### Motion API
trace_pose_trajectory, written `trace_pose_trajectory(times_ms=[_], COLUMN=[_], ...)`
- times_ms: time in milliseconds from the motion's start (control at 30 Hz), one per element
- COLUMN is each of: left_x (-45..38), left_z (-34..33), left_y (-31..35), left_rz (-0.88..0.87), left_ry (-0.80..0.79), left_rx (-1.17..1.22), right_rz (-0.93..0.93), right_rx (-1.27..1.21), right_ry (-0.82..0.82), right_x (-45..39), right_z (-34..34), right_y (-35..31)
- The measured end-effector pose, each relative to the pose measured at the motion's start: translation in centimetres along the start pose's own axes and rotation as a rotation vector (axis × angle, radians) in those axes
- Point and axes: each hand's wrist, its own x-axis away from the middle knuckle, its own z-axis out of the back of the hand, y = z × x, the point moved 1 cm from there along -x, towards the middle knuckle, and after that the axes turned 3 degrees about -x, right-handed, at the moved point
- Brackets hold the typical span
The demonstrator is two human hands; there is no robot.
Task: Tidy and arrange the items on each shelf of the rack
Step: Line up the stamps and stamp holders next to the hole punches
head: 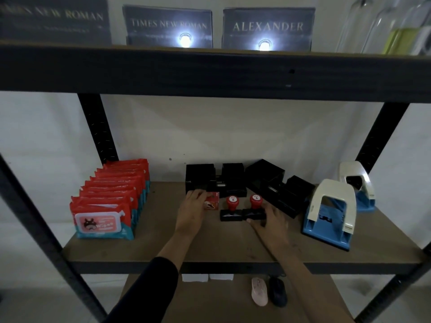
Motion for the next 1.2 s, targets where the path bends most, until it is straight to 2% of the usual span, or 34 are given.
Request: trace_pose_trajectory(times_ms=[167, 300, 467, 600, 700, 800, 867, 933, 1000, 1100, 1133, 1200], left_x=[0.1, 1.6, 2.7, 2.9, 2.8, 1.9, 0.6, -1.1, -2.7, -3.9, -4.1, -4.4], left_z=[0.6, 0.8, 0.8, 1.3, 2.2, 3.1, 3.6, 4.0, 4.3, 3.6, 3.2, 2.2], left_y=[-0.7, -0.4, -0.5, -0.3, -0.2, -0.4, -0.5, -0.7, -1.1, -2.0, -2.4, -3.3], left_rz=[-0.031, -0.111, -0.131, -0.073, -0.035, 0.122, 0.25, 0.378, 0.463, 0.431, 0.419, 0.36], left_ry=[-0.063, 0.005, 0.017, -0.005, 0.061, 0.173, 0.219, 0.144, -0.05, -0.267, -0.296, -0.277], left_rx=[0.056, 0.079, 0.07, 0.19, 0.247, 0.301, 0.347, 0.377, 0.42, 0.426, 0.431, 0.437], right_rz=[0.003, 0.018, 0.02, 0.046, 0.08, 0.156, 0.234, 0.254, 0.18, -0.016, -0.074, -0.118], right_rx=[0.02, 0.022, 0.031, -0.011, -0.21, -0.383, -0.359, -0.271, -0.062, 0.339, 0.403, 0.511], right_ry=[-0.015, -0.001, -0.008, -0.017, 0.098, 0.314, 0.425, 0.46, 0.329, -0.081, -0.185, -0.288], right_x=[0.1, 0.3, 0.6, 0.6, 1.1, 0.7, -1.1, -4.0, -7.4, -11.2, -11.9, -12.6], right_z=[0.2, 0.3, 0.7, 0.7, 1.1, 2.9, 4.7, 6.6, 8.1, 8.6, 8.4, 7.6], right_y=[-0.2, -0.4, -0.8, -0.5, -0.1, -0.5, -1.3, -2.2, -2.7, -2.3, -2.0, -1.5])
